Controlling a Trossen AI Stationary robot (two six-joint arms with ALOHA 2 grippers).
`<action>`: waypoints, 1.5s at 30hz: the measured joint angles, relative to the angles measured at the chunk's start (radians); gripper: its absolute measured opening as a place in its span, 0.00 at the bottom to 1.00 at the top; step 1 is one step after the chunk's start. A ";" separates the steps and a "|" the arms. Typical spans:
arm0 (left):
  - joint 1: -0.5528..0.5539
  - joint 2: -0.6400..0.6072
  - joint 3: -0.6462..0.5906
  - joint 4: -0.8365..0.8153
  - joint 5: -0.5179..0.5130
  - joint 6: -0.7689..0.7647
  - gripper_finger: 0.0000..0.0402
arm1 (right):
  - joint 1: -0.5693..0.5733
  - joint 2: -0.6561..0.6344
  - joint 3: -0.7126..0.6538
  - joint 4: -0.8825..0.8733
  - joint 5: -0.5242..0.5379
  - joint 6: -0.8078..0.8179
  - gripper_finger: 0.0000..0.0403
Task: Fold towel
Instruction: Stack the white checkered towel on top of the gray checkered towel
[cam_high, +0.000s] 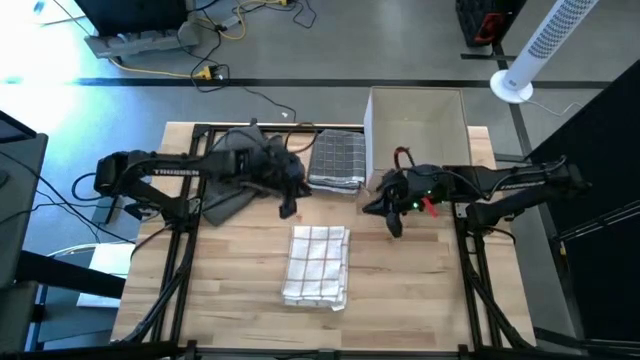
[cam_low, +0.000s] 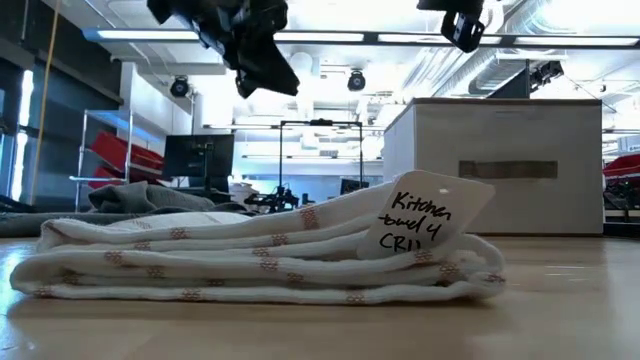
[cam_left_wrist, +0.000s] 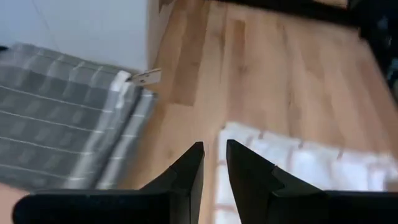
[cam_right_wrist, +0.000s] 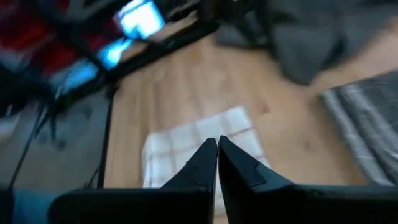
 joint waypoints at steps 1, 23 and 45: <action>0.013 0.000 0.016 -0.037 -0.007 0.056 0.16 | -0.009 -0.002 0.000 0.010 0.021 0.028 0.00; 0.049 0.120 0.035 -0.087 0.021 0.187 0.37 | -0.103 -0.229 0.000 -0.126 0.218 0.081 0.00; -0.093 0.447 0.034 0.098 0.103 0.184 0.45 | -0.102 -0.238 0.000 -0.311 0.263 0.061 0.00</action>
